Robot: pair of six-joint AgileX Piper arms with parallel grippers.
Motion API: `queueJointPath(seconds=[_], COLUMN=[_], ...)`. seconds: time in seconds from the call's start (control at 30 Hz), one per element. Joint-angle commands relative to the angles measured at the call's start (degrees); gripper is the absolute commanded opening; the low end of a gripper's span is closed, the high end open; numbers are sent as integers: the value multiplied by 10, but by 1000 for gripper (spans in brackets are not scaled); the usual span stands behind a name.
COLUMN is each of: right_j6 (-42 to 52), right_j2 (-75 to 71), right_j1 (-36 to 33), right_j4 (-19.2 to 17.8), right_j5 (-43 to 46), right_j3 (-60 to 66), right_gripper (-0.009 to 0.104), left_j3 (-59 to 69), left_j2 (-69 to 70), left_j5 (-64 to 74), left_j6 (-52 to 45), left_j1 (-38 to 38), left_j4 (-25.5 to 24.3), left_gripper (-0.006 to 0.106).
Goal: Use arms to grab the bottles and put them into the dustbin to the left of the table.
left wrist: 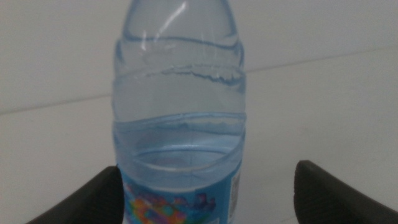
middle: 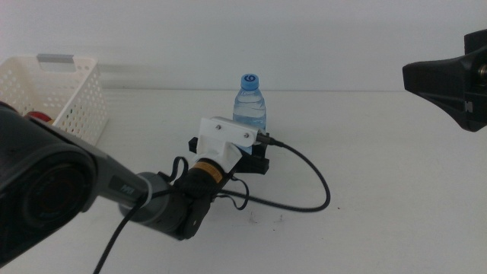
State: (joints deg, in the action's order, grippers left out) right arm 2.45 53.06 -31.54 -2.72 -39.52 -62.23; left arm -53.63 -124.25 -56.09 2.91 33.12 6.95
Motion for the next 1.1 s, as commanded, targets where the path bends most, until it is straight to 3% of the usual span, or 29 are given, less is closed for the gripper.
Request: queueJointPath(seconds=[0.0, 0.23, 0.6, 0.9, 1.0, 1.07], right_j6=[0, 0, 0, 0, 0, 0], right_j2=[-2, -2, -2, -2, -2, -2], right_j1=[3, 3, 3, 3, 3, 3], right_j4=[-2, -2, -2, -2, -2, -2], right_j5=[3, 3, 3, 3, 3, 3], right_j3=[-1, -1, -1, -1, -1, -1], right_gripper=[88, 88, 88, 88, 88, 88], left_j3=[-30, -84, -142, -194, -196, -196], left_j2=[-11, -17, -46, -104, -108, -108], left_j5=[33, 111, 113, 74, 65, 52], left_j6=[6, 0, -15, -15, -15, -15], left_j1=[-4, -17, -37, -46, -47, -47], left_j4=[6, 5, -29, -30, -28, -27], left_gripper=[94, 94, 94, 94, 88, 78])
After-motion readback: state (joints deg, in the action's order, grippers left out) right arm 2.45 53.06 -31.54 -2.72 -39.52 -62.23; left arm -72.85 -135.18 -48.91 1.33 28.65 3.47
